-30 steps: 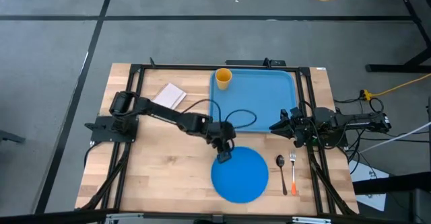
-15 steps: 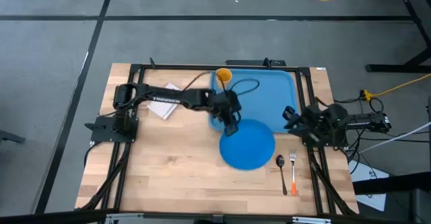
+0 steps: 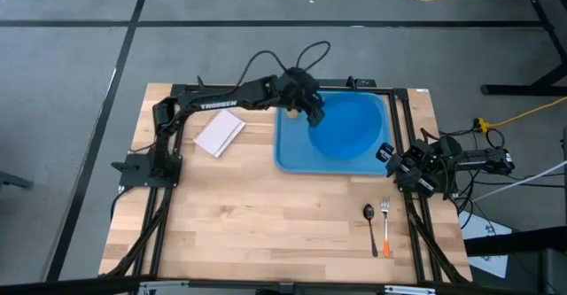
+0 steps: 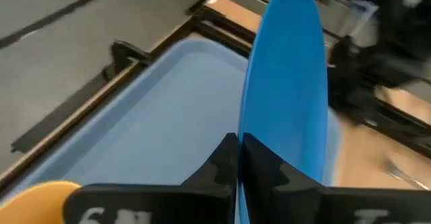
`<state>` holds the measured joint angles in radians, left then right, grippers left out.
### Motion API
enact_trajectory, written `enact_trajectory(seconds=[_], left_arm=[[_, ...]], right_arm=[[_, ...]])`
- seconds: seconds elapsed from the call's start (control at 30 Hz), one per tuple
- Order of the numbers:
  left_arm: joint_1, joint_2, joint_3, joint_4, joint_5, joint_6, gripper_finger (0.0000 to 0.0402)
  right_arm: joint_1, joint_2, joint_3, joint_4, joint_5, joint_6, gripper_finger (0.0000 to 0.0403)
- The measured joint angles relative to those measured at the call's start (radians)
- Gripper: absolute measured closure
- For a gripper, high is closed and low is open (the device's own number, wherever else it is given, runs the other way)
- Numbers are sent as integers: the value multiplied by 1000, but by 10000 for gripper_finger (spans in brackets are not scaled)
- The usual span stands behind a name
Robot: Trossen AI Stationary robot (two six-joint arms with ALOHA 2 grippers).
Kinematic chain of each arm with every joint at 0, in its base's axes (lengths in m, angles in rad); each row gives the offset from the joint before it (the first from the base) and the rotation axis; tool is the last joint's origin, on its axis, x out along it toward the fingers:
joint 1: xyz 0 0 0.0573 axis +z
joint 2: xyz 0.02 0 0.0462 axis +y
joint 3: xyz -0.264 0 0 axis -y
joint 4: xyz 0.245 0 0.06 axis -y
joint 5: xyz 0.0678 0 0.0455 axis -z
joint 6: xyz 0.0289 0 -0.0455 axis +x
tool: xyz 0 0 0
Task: Pick and place plate/cup/fork/spoon on tray
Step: Put the blue plate on the tray to the right side of the yellow cup
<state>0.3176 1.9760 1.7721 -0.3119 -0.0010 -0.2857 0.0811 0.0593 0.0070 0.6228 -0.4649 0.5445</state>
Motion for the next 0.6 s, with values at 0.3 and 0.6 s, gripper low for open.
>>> enact_trajectory(seconds=[0.3,0.6], left_arm=[[26,126,-2,64,31,-25,401],[27,133,-2,18,14,29,392]], right_arm=[[0,0,0,-12,0,23,301],[0,0,0,-30,-36,23,301]])
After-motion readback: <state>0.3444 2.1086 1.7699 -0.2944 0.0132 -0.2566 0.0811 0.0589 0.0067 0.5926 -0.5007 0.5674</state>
